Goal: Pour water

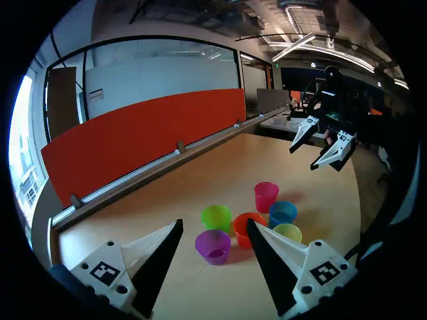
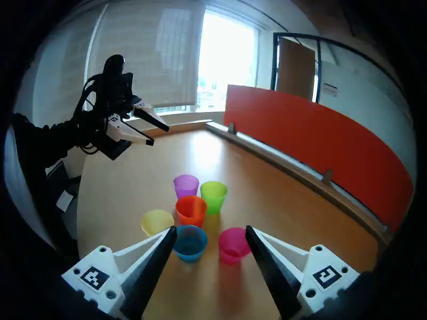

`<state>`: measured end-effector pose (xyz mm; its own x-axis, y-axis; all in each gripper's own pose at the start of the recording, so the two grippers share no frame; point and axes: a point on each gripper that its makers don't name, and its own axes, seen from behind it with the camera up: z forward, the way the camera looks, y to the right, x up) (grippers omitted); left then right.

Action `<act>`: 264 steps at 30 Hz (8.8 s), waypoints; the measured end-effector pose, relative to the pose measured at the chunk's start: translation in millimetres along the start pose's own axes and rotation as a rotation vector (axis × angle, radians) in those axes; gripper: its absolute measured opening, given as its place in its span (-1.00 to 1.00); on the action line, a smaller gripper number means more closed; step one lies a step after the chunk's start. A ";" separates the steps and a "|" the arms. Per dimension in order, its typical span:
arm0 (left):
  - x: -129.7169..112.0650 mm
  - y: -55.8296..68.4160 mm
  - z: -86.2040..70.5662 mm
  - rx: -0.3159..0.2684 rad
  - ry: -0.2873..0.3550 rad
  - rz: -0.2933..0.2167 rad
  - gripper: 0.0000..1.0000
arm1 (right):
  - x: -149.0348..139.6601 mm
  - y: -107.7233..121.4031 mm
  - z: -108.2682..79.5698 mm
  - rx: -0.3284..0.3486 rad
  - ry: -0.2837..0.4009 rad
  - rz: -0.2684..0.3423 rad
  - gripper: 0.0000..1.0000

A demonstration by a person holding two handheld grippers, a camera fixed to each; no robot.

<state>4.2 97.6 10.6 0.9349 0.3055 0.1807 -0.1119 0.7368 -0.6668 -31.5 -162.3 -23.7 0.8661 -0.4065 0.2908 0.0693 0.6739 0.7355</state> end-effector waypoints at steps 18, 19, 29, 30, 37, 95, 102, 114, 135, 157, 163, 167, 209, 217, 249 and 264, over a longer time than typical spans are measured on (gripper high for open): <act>-14.5 9.3 10.0 -0.032 -0.032 0.018 0.75 | -25.2 -11.8 22.8 0.043 -0.058 -0.017 0.99; -14.6 9.4 10.7 -0.032 -0.032 0.020 0.75 | -26.7 -12.4 23.8 0.045 -0.060 -0.017 1.00; -16.5 15.2 17.6 -0.049 -0.041 0.032 0.75 | -46.3 -18.6 33.6 0.072 -0.091 -0.003 0.99; -16.8 15.7 18.1 -0.050 -0.042 0.033 0.75 | -48.0 -19.1 34.5 0.074 -0.094 -0.002 1.00; -20.1 17.2 21.0 -0.054 -0.050 0.038 0.75 | -57.5 -21.9 40.5 0.085 -0.107 -0.005 0.99; -45.6 9.6 50.3 -0.078 -0.095 0.063 0.75 | -99.7 -42.7 111.0 0.161 -0.170 -0.034 1.00; -46.0 9.2 49.8 -0.078 -0.095 0.064 0.75 | -98.9 -43.5 117.5 0.160 -0.164 -0.045 0.99; -47.0 9.0 49.8 -0.076 -0.099 0.064 0.75 | -101.5 -43.3 123.5 0.150 -0.156 -0.052 0.80; -42.2 8.9 47.8 -0.063 -0.091 0.072 0.75 | -80.1 -42.3 107.6 0.141 -0.091 -0.029 0.76; -34.0 13.4 49.9 -0.065 -0.094 0.074 0.75 | -18.1 -26.2 77.2 0.072 0.066 -0.035 0.76; -35.8 12.1 55.7 -0.066 -0.104 0.063 0.75 | 1.9 -20.3 69.6 0.050 0.130 -0.033 0.76; -36.9 12.2 60.1 -0.068 -0.109 0.056 0.75 | 12.6 -16.1 66.1 0.036 0.163 -0.031 0.75; -41.7 0.1 84.5 -0.092 -0.136 0.030 0.75 | 83.1 10.3 42.0 -0.001 0.409 0.024 0.76; -49.0 -4.0 94.7 -0.102 -0.164 0.033 0.75 | 86.2 13.1 44.7 -0.001 0.410 0.016 0.76; -77.8 -5.1 144.9 -0.132 -0.278 0.068 0.75 | 75.7 20.8 45.2 0.002 0.399 0.012 0.75; -88.1 1.2 159.5 -0.145 -0.310 0.077 0.75 | 70.2 25.9 44.9 -0.003 0.395 0.019 0.76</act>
<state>-132.0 167.8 109.2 0.7767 0.5414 0.3221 -0.1078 0.6179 -0.7788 8.9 -201.1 43.2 0.9910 -0.1257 0.0462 0.0523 0.6809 0.7305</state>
